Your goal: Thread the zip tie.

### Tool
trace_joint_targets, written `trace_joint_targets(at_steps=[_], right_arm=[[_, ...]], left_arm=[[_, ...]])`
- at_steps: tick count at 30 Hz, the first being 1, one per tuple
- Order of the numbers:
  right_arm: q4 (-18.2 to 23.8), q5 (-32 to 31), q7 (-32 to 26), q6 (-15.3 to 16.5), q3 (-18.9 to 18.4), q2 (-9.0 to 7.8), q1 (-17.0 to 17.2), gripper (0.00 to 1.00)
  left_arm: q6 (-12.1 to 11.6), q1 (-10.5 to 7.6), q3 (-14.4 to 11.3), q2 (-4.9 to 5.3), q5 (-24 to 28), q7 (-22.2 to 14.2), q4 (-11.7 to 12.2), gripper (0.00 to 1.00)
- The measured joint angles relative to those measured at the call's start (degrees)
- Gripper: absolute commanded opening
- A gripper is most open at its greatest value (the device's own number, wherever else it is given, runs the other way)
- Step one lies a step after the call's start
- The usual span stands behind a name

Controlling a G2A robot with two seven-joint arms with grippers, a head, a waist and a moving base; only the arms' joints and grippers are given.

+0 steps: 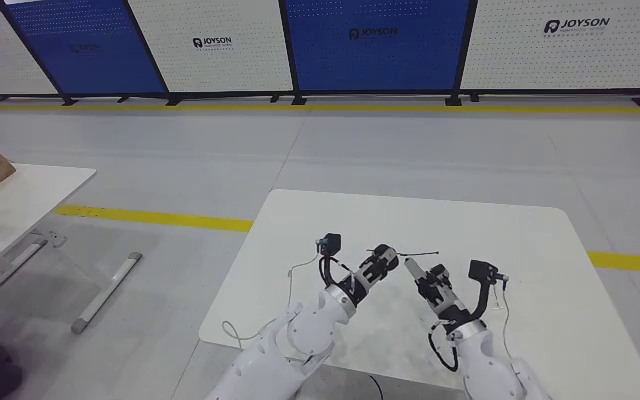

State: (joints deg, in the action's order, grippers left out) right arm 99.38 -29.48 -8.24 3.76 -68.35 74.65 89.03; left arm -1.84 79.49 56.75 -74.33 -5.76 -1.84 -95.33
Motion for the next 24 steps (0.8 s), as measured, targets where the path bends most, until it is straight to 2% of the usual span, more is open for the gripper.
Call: trace_joint_targets(at_steps=[5,15,18,22,24], right_arm=[[-1.5,0.1,-0.5,-2.2,-0.7,-0.04,0.0,1.00],[-1.7,-0.1,-0.7,-2.8,-0.8,-0.04,-0.2,1.00],[-2.1,-4.7,1.9,-3.1,-0.6,-0.13,-0.5,1.00],[-3.7,-17.9,9.2,-3.5,0.6,-0.32,-1.1,1.00],[-4.6,-20.6,10.7,-3.7,1.2,-0.18,-1.3,1.00]], left_arm=[[-2.9,0.69,1.1,0.11,3.4,-1.4,-0.6,0.00],[-2.9,0.74,1.1,0.03,4.4,-1.2,-0.6,0.00],[-3.3,0.83,1.4,-0.09,6.9,-1.4,-0.6,0.00],[-3.9,0.85,2.3,-0.09,10.2,-2.6,-0.7,0.00],[-4.1,0.83,2.6,-0.07,10.7,-2.7,-0.7,0.00]])
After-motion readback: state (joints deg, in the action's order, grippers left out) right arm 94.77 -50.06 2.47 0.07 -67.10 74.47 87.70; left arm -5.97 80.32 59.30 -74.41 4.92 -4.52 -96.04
